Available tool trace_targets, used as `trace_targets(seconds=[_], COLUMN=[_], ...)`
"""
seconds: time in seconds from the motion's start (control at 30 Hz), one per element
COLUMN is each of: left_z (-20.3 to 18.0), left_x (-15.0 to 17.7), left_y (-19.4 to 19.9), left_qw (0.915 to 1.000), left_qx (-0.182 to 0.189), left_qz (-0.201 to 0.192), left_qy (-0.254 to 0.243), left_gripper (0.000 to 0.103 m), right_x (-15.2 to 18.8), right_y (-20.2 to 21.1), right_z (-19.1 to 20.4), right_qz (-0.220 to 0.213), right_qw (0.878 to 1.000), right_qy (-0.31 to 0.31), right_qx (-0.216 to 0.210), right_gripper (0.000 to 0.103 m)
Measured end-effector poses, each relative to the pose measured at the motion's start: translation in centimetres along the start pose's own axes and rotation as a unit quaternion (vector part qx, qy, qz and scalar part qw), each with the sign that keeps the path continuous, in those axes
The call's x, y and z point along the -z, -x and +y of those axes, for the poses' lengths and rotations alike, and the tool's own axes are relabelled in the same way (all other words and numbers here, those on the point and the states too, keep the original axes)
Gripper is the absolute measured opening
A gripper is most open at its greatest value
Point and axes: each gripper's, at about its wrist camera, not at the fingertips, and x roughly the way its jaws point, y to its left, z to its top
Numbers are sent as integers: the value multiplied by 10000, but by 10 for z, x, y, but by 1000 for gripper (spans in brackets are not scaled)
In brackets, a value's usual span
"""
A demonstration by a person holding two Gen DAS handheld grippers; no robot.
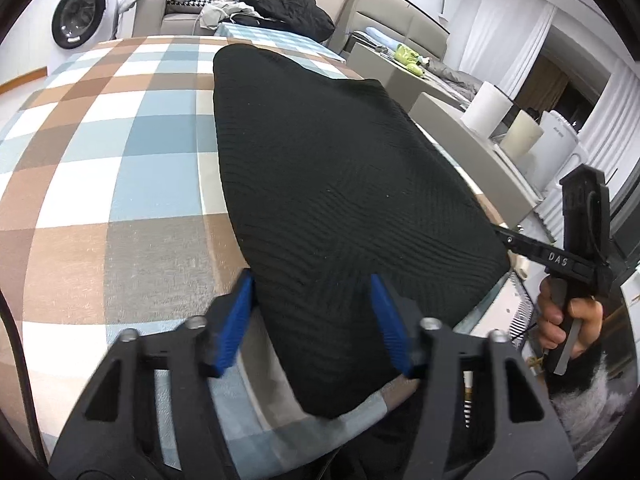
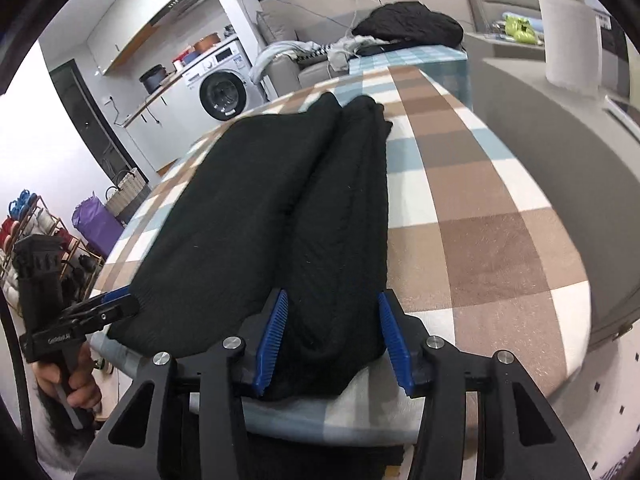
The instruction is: Fold small clothes
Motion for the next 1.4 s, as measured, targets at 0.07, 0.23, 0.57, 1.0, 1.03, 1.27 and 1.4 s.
trace_targets(seconds=[0.07,0.23,0.57,1.0,1.03,1.27,1.4], left_z=[-1,5,43,70,70,56,37], left_x=[-2,-8,-42,-57,-56,-43,-32], left_y=[-4,-3,-2,-6,-4,22,46], left_qw=[10000,9995,9955,9915,9905,9861,9805], left_qx=[-95,-284,-940,-1263,-1338,-1514,-1579], left_qz=[22,-89,-124,-245,-277,-683,-1139], left_qy=[-15,64,86,165,157,-64,-264], left_gripper=[26,18,18,31,34,74,101], right_x=[-3,-12,-48,-67,-66,-55,-49], right_y=[-4,-21,-62,-85,-81,-46,-23], right_z=[2,8,38,57,57,53,64], right_qz=[10,134,425,331,272,-273,-688], right_qw=[10000,9998,9985,9982,9981,9954,9931], right_qy=[43,139,335,460,490,720,924], right_qx=[-51,-105,-72,197,272,566,222], right_gripper=[27,15,15,20,28,96,103])
